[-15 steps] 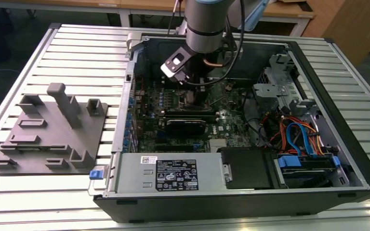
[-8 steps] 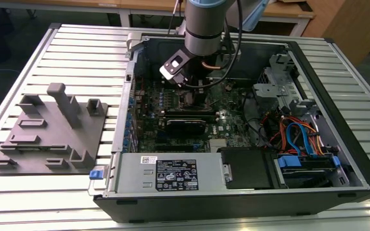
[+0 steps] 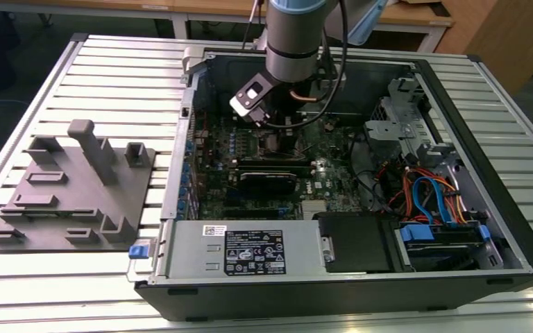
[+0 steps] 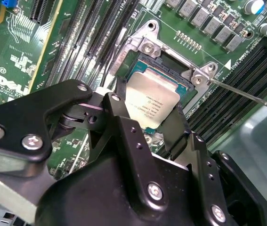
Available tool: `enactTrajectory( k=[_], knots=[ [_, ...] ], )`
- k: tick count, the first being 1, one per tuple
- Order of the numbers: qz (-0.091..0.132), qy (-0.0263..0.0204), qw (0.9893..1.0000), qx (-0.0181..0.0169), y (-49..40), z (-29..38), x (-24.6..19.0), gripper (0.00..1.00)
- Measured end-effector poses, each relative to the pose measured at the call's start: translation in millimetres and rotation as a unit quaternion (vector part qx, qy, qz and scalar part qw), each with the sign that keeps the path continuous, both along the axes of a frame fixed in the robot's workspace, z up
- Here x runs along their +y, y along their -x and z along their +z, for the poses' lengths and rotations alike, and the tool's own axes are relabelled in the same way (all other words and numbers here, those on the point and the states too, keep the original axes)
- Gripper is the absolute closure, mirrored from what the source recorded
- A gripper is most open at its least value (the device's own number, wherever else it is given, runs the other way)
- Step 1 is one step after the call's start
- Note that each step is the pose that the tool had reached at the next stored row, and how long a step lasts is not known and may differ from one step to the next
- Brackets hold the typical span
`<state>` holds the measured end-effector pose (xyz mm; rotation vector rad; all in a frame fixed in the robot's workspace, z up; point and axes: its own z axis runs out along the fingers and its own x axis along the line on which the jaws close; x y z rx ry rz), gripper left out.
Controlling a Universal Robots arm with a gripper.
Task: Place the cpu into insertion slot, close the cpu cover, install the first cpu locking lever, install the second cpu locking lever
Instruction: 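Place the cpu into insertion slot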
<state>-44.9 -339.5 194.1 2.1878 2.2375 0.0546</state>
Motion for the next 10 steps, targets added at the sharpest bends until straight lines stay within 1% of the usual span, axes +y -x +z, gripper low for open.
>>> enactTrajectory(
  k=[4,10],
  knots=[
    [0.0,-0.0001,1.0,0.0,1.5,-1.0,1.6,0.46],
    [-0.004,0.0,1.0,0.0,2.1,-0.9,1.7,0.46]
  ],
)
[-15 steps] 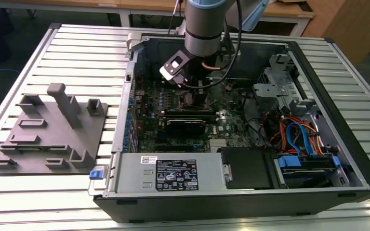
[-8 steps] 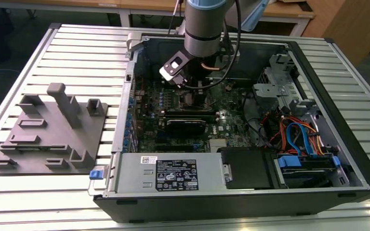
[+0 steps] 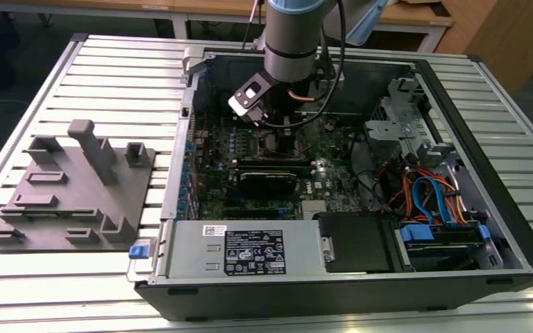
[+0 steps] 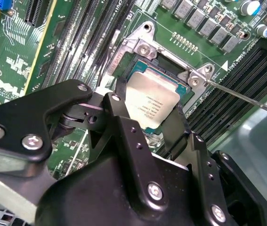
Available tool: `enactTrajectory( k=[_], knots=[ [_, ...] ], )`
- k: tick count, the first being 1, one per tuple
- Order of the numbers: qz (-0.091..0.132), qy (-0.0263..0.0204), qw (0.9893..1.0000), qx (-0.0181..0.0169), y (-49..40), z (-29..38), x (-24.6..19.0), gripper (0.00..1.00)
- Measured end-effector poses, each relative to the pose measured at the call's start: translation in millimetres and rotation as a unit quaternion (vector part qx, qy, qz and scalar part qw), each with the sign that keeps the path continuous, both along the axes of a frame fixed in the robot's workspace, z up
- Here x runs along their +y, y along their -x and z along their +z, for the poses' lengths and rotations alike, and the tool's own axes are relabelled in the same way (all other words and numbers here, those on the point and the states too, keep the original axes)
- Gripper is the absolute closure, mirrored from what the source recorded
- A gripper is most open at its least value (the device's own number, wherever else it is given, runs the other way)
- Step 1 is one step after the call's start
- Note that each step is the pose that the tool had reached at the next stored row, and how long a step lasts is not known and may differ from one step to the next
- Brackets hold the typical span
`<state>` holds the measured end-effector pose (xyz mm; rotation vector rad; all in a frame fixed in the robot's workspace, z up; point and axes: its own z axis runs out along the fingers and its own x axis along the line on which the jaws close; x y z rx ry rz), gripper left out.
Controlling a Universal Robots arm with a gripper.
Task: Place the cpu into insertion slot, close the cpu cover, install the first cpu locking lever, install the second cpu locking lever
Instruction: 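Place the cpu into insertion slot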
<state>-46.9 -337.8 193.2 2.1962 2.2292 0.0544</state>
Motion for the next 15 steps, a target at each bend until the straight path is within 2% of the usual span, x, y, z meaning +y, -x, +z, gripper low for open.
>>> enactTrajectory(
  k=[15],
  knots=[
    [-0.001,-0.0009,1.0,-0.0005,-0.2,-3.3,0.3,0.45]
  ],
)
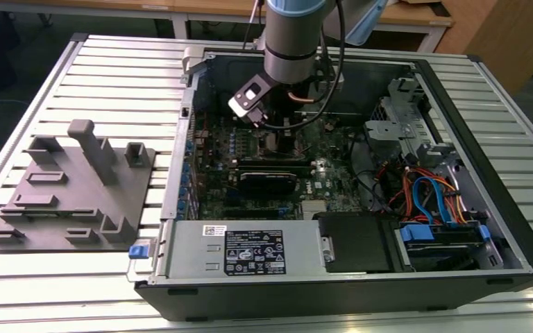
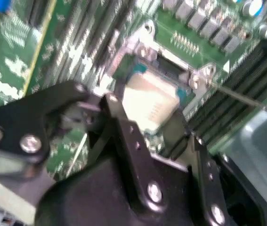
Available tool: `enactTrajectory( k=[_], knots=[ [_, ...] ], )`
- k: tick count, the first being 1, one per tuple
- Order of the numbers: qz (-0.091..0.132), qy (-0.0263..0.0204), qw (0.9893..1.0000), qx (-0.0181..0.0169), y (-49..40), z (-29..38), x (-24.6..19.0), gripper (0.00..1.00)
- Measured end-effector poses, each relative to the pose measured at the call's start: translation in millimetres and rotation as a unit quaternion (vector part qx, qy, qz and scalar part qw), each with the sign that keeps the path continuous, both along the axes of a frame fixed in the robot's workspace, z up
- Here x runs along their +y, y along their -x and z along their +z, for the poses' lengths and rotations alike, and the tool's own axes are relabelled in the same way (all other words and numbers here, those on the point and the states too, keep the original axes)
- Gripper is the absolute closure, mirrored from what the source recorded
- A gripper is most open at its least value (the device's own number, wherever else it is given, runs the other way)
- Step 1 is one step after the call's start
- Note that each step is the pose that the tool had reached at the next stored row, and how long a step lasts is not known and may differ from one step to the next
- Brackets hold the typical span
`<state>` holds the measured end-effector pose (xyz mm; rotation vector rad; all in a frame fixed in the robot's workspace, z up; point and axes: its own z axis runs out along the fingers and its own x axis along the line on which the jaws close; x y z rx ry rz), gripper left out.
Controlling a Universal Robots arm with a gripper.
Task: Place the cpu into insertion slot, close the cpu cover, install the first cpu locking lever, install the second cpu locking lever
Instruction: 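Place the cpu into insertion slot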
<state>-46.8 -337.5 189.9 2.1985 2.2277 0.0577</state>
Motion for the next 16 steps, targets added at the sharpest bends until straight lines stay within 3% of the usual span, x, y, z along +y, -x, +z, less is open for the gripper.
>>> enactTrajectory(
  k=[1,2,8,16],
  knots=[
    [0.0,0.0002,1.0,0.0001,0.0,0.0,-0.1,0.45],
    [0.0,0.0005,1.0,0.0003,0.1,0.2,-0.2,0.39],
    [0.0,0.0008,1.0,0.0005,0.2,3.0,-0.3,0.39],
    [0.0,0.0004,1.0,0.0009,0.2,19.7,-0.3,0.4]
  ],
)
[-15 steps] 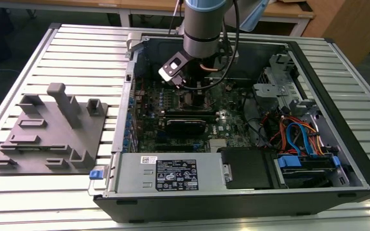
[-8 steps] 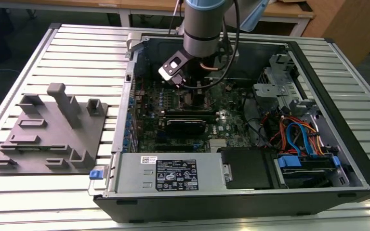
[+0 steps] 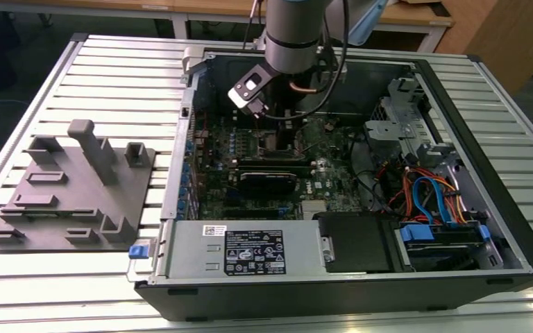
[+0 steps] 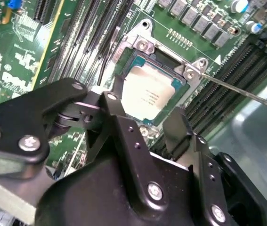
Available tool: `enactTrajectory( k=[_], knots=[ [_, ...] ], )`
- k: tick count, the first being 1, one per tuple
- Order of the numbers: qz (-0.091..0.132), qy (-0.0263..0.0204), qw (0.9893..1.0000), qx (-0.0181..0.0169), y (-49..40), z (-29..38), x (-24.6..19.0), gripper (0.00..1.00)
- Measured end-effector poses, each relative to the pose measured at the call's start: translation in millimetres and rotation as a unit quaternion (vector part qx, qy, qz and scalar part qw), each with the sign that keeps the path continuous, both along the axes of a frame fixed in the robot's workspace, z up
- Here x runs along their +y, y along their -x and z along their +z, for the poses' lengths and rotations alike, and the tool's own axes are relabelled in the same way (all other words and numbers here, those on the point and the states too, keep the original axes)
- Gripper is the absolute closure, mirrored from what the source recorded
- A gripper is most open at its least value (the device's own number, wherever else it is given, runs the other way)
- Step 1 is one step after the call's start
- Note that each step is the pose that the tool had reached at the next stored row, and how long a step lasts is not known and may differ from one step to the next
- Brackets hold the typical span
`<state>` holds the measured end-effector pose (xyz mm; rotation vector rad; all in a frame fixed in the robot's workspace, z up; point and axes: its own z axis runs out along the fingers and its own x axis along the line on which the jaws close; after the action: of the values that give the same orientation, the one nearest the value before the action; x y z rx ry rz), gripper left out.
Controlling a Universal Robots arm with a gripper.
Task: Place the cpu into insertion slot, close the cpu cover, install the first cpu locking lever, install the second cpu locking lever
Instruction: 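Place the cpu into insertion slot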
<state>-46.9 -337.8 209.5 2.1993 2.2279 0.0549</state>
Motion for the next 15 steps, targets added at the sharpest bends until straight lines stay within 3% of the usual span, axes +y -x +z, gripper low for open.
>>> enactTrajectory(
  k=[1,3,5,7,8,10,15],
  knots=[
    [0.0,0.0,1.0,0.0003,0.0,2.6,0.0,0.4],
    [0.0,-0.0004,1.0,0.0008,0.0,6.2,0.0,0.53],
    [0.0,-0.0012,1.0,0.0017,0.0,7.7,0.0,0.58],
    [-0.001,-0.0017,1.0,0.003,-0.1,8.2,0.0,0.7],
    [-0.001,-0.0017,1.0,0.0036,-0.2,8.3,0.0,0.7],
    [-0.001,-0.0016,1.0,0.0047,-0.3,8.4,0.0,0.82],
    [-0.001,-0.0016,1.0,0.0049,-0.3,8.4,0.0,0.9]
  ],
)
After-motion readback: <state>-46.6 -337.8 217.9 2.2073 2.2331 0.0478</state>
